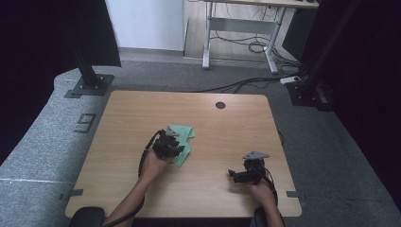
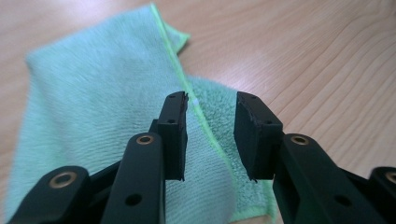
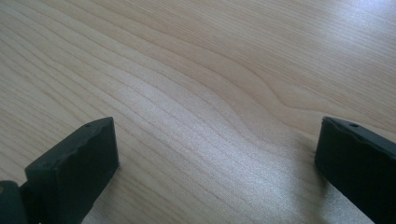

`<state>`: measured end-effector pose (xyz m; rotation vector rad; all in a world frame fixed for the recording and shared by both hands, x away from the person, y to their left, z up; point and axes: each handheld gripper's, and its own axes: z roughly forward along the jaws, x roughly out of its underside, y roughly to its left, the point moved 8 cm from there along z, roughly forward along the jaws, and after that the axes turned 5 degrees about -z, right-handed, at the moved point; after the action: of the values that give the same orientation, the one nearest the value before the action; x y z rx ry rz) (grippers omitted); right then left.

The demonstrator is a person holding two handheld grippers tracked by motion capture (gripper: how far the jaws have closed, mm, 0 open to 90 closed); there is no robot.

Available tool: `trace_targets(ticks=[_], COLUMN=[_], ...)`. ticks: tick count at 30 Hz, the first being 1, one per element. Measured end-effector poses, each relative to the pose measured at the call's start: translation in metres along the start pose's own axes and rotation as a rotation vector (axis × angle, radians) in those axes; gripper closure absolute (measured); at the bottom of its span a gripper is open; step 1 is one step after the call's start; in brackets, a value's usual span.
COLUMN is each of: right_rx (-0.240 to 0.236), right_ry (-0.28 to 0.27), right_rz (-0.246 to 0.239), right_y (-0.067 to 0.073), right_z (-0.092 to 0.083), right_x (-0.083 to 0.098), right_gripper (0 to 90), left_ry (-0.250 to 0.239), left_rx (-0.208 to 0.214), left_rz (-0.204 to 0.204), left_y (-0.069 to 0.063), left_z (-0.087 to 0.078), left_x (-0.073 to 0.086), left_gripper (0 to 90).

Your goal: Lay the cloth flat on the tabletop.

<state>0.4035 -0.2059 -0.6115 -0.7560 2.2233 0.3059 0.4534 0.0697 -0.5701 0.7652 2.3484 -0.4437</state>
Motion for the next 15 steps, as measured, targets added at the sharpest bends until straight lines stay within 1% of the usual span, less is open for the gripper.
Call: trace_targets(ticks=[2, 4, 5, 7, 10, 11, 12, 14, 15], right_rx=[0.000, -0.001, -0.001, 0.000, 0.002, 0.003, 0.003, 0.004, 0.004], right_ry=[-0.001, -0.001, 0.000, 0.000, 0.001, 0.002, 0.002, 0.003, 0.004], right_rz=[0.000, 0.001, 0.000, 0.000, -0.002, -0.002, -0.002, -0.004, -0.005], right_y=[0.000, 0.000, 0.000, 0.000, 0.000, 0.000, 0.000, 0.000, 0.000], right_z=[0.000, 0.000, 0.000, 0.000, 0.000, 0.000, 0.000, 0.000, 0.000], right_x=[0.000, 0.000, 0.000, 0.000, 0.000, 0.000, 0.000, 0.000, 0.000], right_gripper=[0.0, 0.0, 0.0, 0.0, 0.0, 0.0, 0.0, 0.0, 0.0], left_ry=[0.025, 0.050, 0.055, 0.052, 0.062, 0.061, 0.059, 0.038, 0.028], left_rx=[-0.005, -0.018, -0.024, -0.038, -0.064, -0.068, -0.058, -0.035, -0.027], left_rz=[0.005, 0.023, 0.030, 0.034, 0.045, 0.042, 0.030, 0.000, -0.008], left_y=[0.000, 0.000, 0.000, 0.000, 0.002, 0.003, 0.004, 0.006, 0.006], left_z=[0.007, 0.013, 0.015, 0.016, 0.017, 0.016, 0.015, 0.012, 0.009], left_x=[0.006, 0.012, 0.014, 0.015, 0.015, 0.015, 0.014, 0.012, 0.010], left_gripper=[65.4, 65.4, 65.4, 65.9, 73.3, 78.5, 82.5, 85.5, 86.0])
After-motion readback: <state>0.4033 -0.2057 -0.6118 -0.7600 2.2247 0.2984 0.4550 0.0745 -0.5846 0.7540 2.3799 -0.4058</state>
